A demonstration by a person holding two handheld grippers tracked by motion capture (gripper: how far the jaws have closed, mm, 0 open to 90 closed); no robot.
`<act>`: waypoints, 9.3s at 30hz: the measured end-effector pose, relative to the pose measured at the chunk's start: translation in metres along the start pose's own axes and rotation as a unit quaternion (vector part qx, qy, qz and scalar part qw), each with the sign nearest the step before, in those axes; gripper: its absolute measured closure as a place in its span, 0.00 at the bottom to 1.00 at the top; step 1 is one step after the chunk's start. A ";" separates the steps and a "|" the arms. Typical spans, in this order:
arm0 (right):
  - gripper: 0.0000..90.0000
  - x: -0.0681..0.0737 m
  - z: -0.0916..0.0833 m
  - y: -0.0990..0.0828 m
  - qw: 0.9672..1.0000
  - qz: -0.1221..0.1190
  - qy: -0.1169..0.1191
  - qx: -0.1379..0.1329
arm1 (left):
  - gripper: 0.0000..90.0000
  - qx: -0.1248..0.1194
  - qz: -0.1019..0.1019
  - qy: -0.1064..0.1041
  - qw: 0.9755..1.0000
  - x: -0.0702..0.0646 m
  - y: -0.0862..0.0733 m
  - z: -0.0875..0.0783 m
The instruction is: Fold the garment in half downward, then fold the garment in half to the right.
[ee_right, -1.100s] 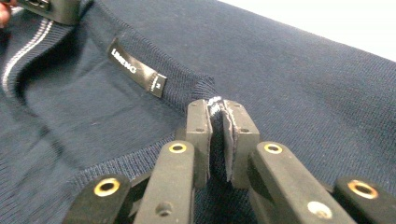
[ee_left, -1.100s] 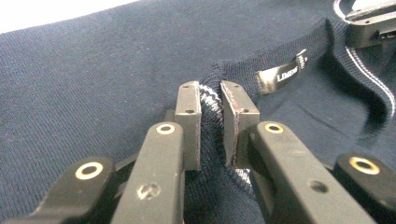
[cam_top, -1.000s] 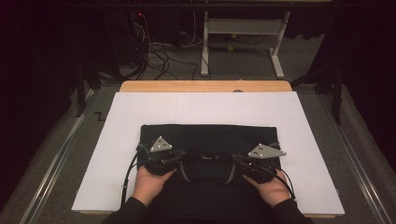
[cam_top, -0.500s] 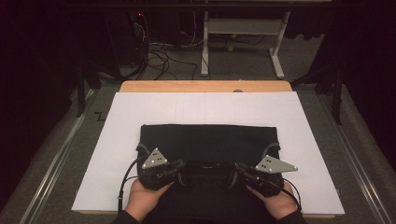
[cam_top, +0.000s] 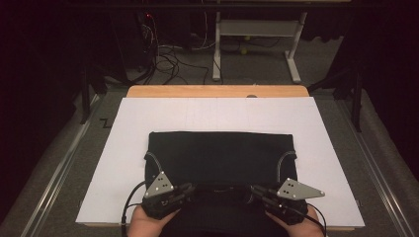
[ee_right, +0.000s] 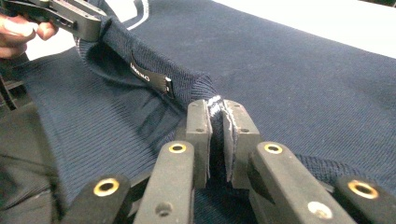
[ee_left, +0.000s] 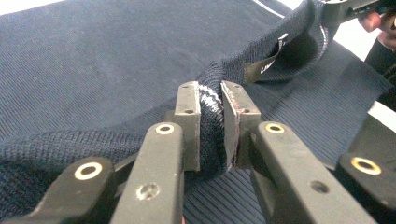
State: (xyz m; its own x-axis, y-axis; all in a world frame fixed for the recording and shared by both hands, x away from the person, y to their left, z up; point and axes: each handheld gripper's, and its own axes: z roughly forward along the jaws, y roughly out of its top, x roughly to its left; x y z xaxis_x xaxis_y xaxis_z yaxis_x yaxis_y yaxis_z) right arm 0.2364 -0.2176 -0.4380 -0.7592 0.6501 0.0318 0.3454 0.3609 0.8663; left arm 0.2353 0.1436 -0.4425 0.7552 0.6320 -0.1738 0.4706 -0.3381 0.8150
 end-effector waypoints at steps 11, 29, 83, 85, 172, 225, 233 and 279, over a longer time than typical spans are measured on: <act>0.92 0.015 -0.010 -0.010 1.000 -0.016 0.014 0.013 | 0.82 0.013 0.005 -0.018 1.000 -0.011 -0.012 -0.005; 0.86 0.023 -0.016 -0.022 0.998 -0.012 0.057 0.031 | 0.73 0.044 0.010 -0.046 0.998 -0.022 -0.026 -0.008; 0.00 -0.045 0.010 0.012 0.987 0.053 -0.132 -0.076 | 0.00 -0.080 -0.089 0.105 0.987 0.110 -0.008 -0.053; 0.00 -0.042 0.012 0.015 0.987 0.049 -0.133 -0.079 | 0.00 -0.079 -0.093 0.106 0.987 0.112 -0.011 -0.054; 0.03 0.099 0.124 0.059 0.998 -0.048 0.034 -0.007 | 0.41 0.079 -0.146 0.195 0.967 0.218 0.034 0.046; 0.42 0.199 0.207 0.062 0.984 -0.119 0.018 0.134 | 0.79 0.036 -0.161 0.142 0.976 0.207 0.020 0.042; 0.70 0.194 0.204 0.063 0.981 -0.141 0.004 0.134 | 0.79 0.036 -0.160 0.143 0.976 0.207 0.020 0.042; 0.83 0.168 0.164 0.081 0.993 -0.095 0.048 0.045 | 0.79 -0.005 -0.207 0.152 0.966 0.200 0.037 0.024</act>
State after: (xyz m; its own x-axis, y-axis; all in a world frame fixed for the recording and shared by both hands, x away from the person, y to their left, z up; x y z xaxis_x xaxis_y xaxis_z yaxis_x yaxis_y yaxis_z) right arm 0.2274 0.0299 -0.4446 -0.8632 0.4990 -0.0765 0.2354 0.5318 0.8135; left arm 0.4150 0.2405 -0.4605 0.3332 0.8882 -0.3162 0.6975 -0.0065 0.7166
